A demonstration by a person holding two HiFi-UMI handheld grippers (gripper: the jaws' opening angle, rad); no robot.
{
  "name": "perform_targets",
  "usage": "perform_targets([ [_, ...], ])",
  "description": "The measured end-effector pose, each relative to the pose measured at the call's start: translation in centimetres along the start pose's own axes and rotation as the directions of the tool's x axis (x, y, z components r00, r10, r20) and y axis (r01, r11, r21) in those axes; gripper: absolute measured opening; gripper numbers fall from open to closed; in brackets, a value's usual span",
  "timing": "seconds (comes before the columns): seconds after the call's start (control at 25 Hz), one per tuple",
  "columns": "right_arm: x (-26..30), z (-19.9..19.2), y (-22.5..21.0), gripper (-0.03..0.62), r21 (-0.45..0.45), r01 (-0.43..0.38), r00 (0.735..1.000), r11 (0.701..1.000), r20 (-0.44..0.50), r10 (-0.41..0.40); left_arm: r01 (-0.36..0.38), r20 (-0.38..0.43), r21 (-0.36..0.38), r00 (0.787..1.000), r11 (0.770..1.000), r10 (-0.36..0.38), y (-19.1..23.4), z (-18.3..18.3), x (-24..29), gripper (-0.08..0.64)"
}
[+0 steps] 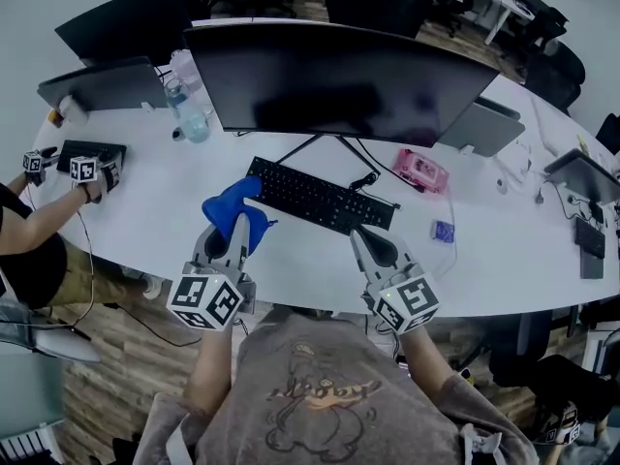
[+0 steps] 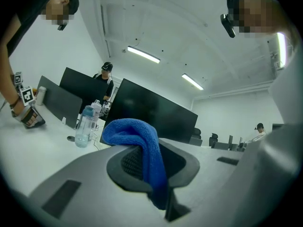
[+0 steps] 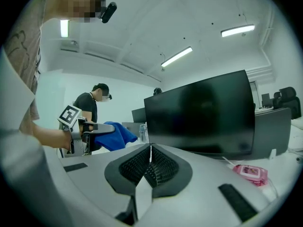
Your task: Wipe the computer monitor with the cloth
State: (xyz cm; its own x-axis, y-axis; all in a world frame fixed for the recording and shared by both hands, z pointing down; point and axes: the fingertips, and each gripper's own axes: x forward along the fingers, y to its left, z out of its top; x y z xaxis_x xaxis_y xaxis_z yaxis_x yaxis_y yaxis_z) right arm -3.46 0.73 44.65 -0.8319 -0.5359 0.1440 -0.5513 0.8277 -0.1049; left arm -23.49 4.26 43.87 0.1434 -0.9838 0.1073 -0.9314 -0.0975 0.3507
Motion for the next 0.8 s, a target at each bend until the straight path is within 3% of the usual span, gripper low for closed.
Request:
perform_targets([
  [0.48, 7.3, 1.9, 0.4, 0.023, -0.024, -0.001, 1.0, 1.0, 0.007, 0.001, -0.062, -0.019, -0.023, 0.998, 0.998, 0.061, 10.2, 2.6, 3.6, 0.048],
  [0.8, 13.4, 12.7, 0.2, 0.025, -0.257, -0.109, 0.992, 0.96, 0.031, 0.121, -0.078, -0.025, -0.036, 0.997, 0.996, 0.077, 14.6, 3.1, 6.9, 0.048],
])
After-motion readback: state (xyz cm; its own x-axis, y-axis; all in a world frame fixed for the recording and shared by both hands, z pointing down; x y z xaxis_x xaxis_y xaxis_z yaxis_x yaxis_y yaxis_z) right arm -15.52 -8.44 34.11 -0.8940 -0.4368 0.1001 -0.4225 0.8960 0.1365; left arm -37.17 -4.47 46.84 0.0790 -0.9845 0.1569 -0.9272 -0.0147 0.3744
